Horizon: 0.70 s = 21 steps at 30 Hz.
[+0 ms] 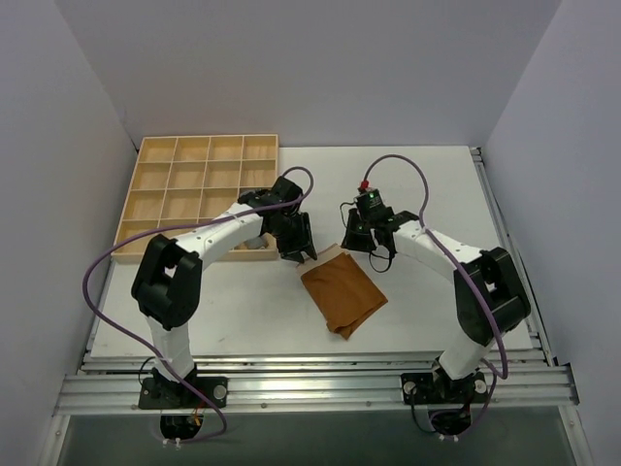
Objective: Roll the underwear
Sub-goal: Fold the underwear
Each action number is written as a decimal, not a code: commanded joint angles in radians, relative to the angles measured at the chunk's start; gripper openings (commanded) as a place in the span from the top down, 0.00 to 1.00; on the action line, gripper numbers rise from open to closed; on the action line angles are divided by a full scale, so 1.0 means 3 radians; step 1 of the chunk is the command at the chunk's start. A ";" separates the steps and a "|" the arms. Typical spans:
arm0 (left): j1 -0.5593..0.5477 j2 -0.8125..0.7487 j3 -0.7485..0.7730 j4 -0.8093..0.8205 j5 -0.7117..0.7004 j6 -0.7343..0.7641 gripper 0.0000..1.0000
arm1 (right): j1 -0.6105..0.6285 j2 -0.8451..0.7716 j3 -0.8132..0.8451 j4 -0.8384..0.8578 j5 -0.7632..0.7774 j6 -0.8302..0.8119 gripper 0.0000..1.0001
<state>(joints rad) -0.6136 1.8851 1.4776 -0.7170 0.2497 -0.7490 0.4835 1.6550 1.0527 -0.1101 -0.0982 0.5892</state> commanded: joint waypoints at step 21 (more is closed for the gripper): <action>0.0072 0.0195 -0.0216 0.0472 0.0170 -0.0121 0.55 | -0.0078 0.0824 0.0510 0.0009 -0.0087 -0.0471 0.80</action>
<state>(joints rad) -0.5983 1.9453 1.3998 -0.6159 0.2939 -0.7818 0.4652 1.8961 1.1702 -0.0593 -0.1452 0.4984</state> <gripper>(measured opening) 0.454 0.195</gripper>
